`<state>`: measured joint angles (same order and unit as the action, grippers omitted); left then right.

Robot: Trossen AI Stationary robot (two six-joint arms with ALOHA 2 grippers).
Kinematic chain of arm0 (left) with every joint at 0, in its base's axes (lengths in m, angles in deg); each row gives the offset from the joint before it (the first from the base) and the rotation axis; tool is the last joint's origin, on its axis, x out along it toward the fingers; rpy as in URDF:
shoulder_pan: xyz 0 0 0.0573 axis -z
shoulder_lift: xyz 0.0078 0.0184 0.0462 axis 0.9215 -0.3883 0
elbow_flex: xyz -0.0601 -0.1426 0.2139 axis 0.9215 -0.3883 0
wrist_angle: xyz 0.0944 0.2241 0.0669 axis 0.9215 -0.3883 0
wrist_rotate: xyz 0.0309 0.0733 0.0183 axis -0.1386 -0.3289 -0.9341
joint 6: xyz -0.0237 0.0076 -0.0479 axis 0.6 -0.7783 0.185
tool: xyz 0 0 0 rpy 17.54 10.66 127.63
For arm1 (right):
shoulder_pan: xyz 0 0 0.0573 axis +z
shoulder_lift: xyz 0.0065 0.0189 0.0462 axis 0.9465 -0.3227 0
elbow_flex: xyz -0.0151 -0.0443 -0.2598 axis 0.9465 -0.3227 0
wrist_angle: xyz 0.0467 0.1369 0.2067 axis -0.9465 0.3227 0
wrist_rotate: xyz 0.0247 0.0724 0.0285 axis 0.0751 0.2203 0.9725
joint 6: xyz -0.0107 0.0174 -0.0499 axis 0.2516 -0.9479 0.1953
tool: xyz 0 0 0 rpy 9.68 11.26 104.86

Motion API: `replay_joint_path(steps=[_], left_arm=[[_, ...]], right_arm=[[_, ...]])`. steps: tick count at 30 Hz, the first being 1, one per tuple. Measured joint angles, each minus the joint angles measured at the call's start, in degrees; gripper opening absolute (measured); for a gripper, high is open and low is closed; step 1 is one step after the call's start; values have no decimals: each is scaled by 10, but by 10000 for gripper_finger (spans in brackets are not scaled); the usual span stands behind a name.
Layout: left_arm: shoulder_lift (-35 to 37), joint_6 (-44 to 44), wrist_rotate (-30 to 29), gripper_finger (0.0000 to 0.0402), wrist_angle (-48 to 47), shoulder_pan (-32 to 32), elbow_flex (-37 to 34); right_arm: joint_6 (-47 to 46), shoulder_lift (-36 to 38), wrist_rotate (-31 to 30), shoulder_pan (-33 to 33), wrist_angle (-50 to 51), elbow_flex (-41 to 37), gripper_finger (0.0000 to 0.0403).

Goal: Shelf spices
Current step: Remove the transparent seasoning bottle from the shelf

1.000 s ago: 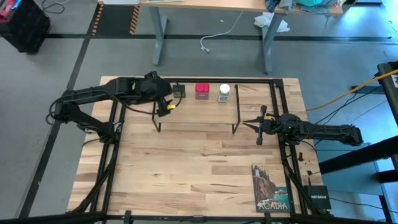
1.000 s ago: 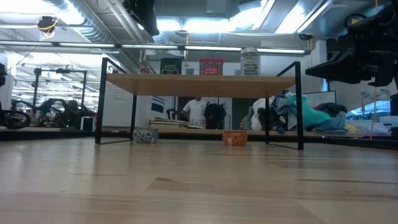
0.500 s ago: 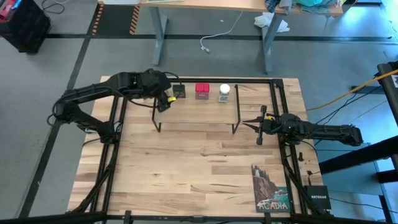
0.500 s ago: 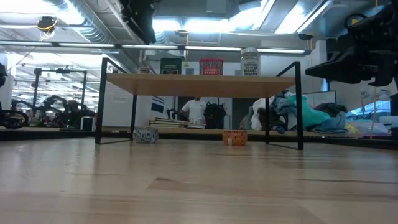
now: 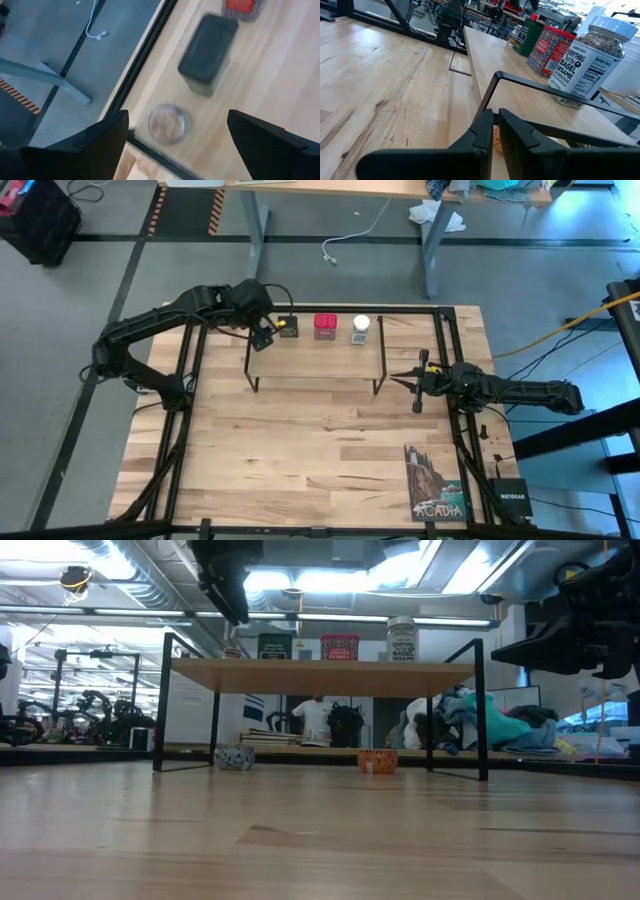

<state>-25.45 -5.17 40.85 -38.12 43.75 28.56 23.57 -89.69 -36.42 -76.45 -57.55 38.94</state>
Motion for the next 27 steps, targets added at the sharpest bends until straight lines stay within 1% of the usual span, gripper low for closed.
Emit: replay_joint_path(steps=[5,11,27], left_arm=[[-24,-30,4,332,5,-11,0],[-56,-36,7,332,-8,-27,0],[-59,-54,13,332,-15,-25,-1]], right_arm=[[0,0,0,0,0,0,35],[0,0,0,0,0,0,35],[0,0,0,0,0,0,35]])
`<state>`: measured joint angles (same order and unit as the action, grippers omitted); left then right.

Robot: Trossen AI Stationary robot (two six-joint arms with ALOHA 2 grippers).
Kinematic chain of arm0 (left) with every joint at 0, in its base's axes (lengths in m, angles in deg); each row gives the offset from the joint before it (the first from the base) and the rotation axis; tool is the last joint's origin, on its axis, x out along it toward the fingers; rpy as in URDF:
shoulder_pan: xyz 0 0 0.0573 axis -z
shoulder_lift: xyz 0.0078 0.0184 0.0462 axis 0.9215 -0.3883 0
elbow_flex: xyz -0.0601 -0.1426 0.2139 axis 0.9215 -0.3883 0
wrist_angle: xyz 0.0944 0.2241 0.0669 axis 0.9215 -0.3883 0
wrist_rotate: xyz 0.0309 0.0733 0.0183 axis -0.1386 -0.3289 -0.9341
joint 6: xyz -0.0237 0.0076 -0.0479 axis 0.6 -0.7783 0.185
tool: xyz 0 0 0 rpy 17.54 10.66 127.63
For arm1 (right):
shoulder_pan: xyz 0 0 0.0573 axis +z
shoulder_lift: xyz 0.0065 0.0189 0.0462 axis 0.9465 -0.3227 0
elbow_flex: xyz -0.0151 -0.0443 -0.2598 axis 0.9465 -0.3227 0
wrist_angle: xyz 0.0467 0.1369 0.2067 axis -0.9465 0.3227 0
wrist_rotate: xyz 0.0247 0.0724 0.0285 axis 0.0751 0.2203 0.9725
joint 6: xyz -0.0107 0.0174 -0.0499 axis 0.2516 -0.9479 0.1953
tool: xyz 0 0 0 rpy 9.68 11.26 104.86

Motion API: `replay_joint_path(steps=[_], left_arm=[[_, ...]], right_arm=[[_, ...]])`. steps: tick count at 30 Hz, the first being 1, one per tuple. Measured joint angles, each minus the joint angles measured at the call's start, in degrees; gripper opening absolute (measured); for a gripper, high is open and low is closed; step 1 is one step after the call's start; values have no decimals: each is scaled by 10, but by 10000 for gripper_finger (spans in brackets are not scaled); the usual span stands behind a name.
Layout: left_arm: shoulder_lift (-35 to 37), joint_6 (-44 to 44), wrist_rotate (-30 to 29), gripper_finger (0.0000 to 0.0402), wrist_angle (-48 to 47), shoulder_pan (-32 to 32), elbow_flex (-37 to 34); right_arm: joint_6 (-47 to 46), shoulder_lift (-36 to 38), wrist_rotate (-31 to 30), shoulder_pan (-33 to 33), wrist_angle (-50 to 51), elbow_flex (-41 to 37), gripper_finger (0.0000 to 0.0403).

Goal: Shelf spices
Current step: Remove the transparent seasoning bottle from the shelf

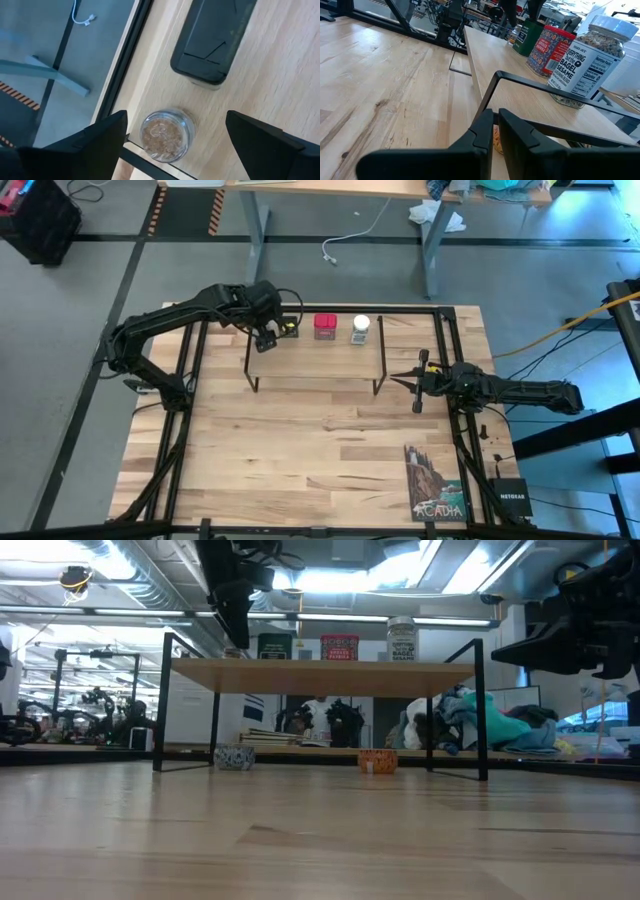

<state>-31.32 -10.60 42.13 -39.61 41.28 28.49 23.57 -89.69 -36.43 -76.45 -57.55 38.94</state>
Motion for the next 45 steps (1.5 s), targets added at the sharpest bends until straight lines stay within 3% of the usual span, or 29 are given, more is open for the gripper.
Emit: replay_joint_path(steps=[12,45], left_arm=[[1,-25,0,331,-55,0,0],[-3,-13,5,331,-23,-21,0]], right_arm=[[0,0,0,0,0,0,35],[0,0,0,0,0,0,35]])
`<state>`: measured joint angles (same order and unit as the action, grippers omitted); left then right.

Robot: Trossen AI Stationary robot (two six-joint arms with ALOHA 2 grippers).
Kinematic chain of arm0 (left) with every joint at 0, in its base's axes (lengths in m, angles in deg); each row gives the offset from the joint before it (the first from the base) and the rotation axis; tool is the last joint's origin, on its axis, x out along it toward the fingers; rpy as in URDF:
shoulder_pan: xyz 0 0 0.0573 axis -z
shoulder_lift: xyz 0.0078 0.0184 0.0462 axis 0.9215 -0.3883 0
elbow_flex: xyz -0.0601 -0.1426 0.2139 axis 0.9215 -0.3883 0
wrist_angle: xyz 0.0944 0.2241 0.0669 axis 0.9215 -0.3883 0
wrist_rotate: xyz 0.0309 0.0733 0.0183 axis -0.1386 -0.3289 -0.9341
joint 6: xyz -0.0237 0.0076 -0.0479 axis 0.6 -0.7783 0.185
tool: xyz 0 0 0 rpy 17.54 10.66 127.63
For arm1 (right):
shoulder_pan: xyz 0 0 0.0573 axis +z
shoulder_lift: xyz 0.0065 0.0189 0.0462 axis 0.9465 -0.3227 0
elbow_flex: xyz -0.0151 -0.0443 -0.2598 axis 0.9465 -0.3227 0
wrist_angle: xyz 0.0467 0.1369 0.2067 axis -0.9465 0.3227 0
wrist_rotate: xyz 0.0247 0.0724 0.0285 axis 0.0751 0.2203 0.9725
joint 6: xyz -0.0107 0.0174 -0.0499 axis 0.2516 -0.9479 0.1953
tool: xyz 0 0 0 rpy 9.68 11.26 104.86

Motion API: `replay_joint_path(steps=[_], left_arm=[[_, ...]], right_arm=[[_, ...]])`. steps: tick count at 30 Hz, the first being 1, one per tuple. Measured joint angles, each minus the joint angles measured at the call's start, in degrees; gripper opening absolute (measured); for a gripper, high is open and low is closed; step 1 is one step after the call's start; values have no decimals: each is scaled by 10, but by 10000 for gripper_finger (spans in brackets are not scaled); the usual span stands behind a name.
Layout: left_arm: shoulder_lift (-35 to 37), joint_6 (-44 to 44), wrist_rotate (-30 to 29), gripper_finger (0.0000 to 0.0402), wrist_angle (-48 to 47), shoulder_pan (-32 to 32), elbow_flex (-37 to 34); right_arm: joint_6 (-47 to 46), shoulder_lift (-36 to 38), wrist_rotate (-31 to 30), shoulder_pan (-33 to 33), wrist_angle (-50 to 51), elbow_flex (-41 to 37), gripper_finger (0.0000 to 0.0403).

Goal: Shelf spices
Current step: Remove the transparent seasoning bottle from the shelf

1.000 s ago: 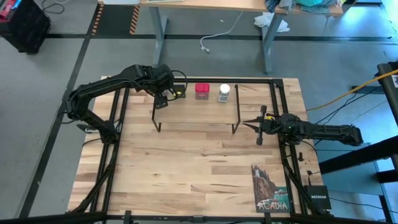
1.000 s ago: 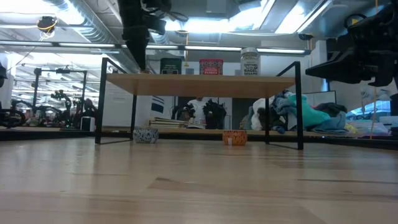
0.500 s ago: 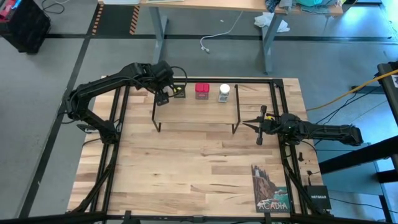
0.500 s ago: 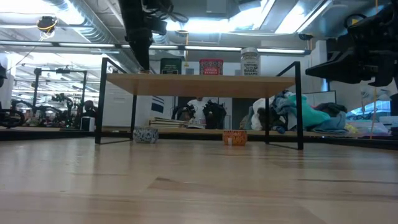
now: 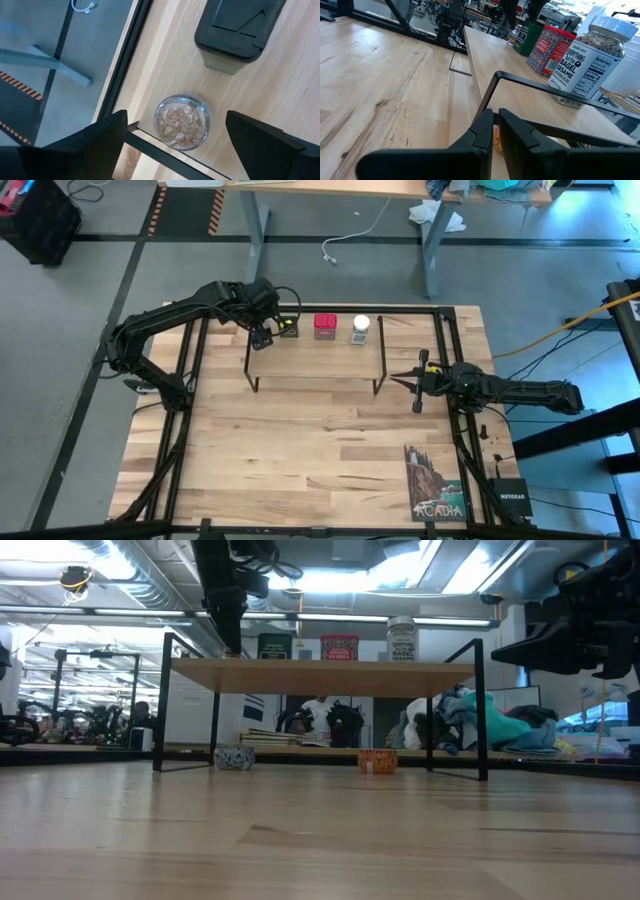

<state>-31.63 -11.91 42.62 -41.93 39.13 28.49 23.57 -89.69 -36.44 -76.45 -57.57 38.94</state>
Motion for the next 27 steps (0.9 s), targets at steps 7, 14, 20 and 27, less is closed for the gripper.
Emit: replay_joint_path(steps=[7,14,20,27], left_arm=[[0,7,6,331,3,0,0],[0,9,6,331,-5,3,0],[0,9,6,331,-5,3,0],[0,9,21,331,-4,3,0]], right_arm=[[1,0,0,0,-1,0,35],[-87,0,22,0,-102,4,35],[-149,0,-15,0,-147,73,35],[-123,-39,-15,0,-98,196,35]])
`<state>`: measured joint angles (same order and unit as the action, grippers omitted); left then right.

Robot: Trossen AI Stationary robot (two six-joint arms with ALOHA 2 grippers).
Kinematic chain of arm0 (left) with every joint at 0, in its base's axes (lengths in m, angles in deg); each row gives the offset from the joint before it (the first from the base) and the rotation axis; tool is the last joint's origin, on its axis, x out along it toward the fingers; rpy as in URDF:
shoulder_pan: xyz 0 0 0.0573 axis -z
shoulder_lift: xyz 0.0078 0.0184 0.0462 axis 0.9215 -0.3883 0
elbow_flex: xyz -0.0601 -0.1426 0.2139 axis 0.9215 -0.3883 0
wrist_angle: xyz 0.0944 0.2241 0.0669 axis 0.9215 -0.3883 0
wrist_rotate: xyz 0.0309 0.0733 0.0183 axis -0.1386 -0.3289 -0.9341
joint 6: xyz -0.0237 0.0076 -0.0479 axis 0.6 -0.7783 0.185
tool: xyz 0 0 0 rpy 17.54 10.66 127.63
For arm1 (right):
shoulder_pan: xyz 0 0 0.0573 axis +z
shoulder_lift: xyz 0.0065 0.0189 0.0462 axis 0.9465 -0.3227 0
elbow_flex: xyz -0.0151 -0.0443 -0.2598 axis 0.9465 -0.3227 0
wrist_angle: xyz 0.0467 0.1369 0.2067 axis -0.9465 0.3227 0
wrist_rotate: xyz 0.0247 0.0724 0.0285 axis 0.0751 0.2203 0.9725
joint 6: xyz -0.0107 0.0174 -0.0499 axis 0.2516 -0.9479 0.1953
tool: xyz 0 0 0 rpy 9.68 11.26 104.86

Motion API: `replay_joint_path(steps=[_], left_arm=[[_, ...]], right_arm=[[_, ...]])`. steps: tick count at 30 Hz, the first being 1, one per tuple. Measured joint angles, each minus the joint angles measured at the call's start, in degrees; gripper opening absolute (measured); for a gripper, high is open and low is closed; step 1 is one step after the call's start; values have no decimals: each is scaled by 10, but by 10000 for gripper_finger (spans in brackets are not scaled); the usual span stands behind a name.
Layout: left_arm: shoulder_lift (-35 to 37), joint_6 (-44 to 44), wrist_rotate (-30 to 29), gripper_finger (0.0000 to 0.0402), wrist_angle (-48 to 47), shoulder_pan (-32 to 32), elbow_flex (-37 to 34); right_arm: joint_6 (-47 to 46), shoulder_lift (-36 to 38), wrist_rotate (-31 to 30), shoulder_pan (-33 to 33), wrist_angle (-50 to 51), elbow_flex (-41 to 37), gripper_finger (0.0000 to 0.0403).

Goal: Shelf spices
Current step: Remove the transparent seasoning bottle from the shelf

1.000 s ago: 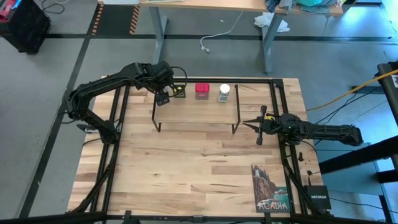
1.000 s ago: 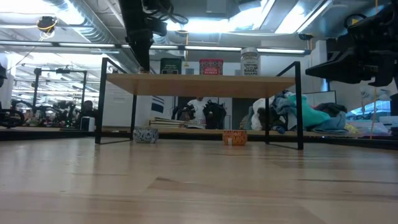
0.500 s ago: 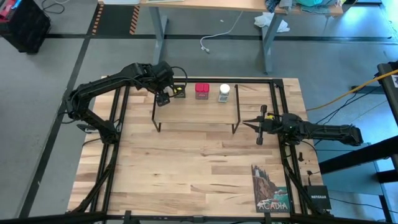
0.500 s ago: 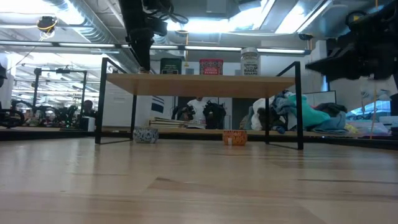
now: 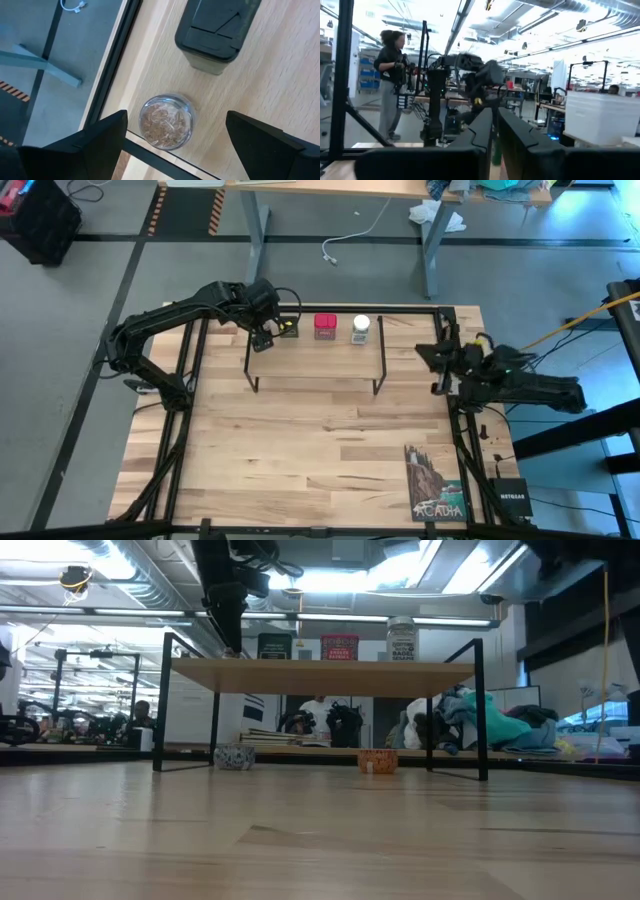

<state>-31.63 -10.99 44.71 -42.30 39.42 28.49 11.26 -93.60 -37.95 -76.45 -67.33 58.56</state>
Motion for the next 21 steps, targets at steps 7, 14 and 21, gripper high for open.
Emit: replay_joint_path(steps=[7,14,21], left_arm=[[0,6,22,331,0,0,0],[0,0,23,331,-1,0,0],[0,-2,21,331,13,-11,-36]], right_arm=[[8,-97,0,0,59,132,35],[20,-188,20,0,73,233,35],[19,-260,49,0,108,298,35]])
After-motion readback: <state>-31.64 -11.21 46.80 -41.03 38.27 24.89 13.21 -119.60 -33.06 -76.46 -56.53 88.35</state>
